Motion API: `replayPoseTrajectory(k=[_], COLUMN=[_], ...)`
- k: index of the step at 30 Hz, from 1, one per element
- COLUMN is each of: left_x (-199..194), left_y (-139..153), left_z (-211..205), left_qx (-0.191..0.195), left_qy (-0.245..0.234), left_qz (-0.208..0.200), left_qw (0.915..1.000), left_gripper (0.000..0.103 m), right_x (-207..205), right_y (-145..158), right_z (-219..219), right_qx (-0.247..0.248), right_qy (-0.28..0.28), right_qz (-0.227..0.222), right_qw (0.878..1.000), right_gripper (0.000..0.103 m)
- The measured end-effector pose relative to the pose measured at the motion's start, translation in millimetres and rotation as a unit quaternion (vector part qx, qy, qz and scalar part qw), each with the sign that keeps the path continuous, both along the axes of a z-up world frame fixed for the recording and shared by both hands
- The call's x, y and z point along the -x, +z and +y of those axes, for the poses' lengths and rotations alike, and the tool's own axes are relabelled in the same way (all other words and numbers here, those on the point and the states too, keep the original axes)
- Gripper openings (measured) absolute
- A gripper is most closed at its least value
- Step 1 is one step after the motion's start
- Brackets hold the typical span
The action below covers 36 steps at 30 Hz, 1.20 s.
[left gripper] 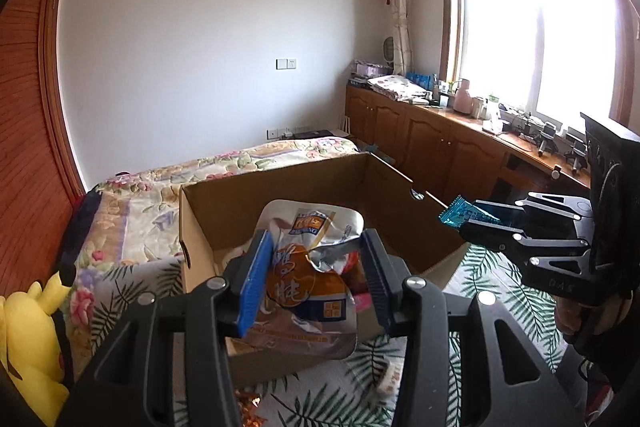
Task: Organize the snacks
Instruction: 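Carry both snacks up over the cardboard box, then open both tools to drop the snacks into the box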
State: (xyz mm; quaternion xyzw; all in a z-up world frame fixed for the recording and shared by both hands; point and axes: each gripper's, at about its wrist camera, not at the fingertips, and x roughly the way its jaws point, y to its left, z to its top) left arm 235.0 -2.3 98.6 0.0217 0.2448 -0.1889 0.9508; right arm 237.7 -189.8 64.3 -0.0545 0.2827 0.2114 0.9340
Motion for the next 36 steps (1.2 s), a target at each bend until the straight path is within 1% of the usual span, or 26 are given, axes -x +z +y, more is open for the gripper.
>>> replayPoseTrajectory(k=[6, 10, 18, 28, 36], left_x=[-19.6, -32.1, -58.0, -73.1, -78.3], left_y=[-5.7, -13.5, -39.8, -64.8, -75.1], left_z=[1.0, -0.4, -9.7, -21.1, -23.6], left_qx=[-0.001, -0.001, -0.012, -0.029, -0.034], left_qy=[0.006, 0.009, 0.003, 0.000, 0.004], left_qz=[0.006, 0.015, 0.051, 0.082, 0.094], left_qw=[1.0000, 0.9998, 0.9986, 0.9962, 0.9949], left_gripper=[0.044, 0.044, 0.045, 0.046, 0.049], right_x=[-13.8, -23.9, -45.9, -67.2, -73.5], right_y=[-0.3, -6.2, -25.8, -45.7, -54.3], right_z=[6.6, 11.0, 17.2, 22.4, 29.9], right_qx=[-0.002, -0.004, -0.009, -0.021, -0.016], right_qy=[0.003, 0.005, 0.010, 0.023, 0.030], right_qz=[-0.001, 0.002, 0.017, 0.036, 0.055], right_qw=[1.000, 1.000, 1.000, 0.999, 0.998], right_gripper=[0.026, 0.026, 0.026, 0.027, 0.027])
